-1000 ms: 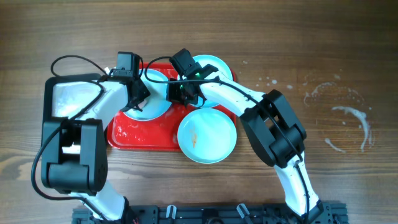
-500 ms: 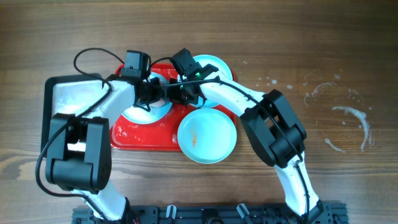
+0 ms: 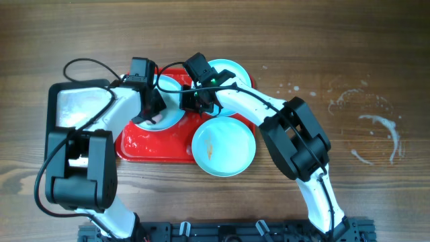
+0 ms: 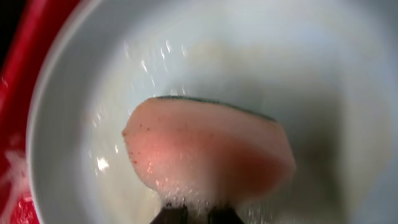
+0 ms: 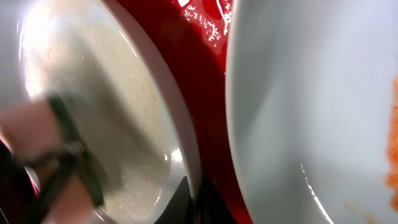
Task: Clean dirty plates on tray and stack at the side
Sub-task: 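Keep scrubbing the plate with the sponge while right gripper holds it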
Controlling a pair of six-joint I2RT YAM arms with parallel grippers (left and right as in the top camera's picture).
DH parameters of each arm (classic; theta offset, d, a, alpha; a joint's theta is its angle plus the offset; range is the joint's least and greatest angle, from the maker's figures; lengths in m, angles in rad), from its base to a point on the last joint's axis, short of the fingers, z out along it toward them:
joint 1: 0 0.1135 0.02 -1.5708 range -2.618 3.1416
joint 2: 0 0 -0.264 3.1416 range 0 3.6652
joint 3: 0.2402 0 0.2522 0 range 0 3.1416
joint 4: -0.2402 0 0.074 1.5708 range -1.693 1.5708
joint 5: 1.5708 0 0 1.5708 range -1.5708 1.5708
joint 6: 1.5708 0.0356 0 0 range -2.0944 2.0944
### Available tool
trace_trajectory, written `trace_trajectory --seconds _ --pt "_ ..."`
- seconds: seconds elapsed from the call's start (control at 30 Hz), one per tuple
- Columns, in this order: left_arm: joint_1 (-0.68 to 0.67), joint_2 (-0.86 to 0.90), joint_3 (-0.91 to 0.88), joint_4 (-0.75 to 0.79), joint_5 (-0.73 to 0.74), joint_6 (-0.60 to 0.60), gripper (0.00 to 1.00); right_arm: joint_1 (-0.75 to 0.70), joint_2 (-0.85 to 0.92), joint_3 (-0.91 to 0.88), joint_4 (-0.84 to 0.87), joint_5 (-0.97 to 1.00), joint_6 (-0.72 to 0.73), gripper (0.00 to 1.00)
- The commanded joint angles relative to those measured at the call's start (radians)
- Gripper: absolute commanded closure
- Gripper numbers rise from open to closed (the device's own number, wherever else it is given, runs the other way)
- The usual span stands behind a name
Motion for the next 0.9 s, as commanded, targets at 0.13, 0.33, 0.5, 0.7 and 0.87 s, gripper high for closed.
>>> trace_trajectory --seconds 0.13,0.33,0.5,0.7,0.87 --pt "-0.004 0.068 -0.042 0.158 0.092 -0.08 0.96 0.002 0.056 -0.035 -0.024 0.068 -0.02 0.96" --pt "-0.035 0.068 -0.042 0.164 0.403 0.186 0.96 0.002 0.056 -0.035 -0.024 0.067 -0.02 0.96" --pt "-0.036 0.068 -0.042 -0.004 0.4 0.269 0.96 0.002 0.056 -0.035 -0.025 0.066 -0.023 0.96" --pt "-0.036 0.068 -0.042 -0.207 -0.007 0.105 0.96 0.002 0.056 -0.035 -0.023 0.056 -0.023 0.96" --pt "-0.036 0.068 -0.042 -0.18 -0.253 -0.045 0.96 0.002 0.056 -0.035 -0.022 0.053 -0.023 0.96"
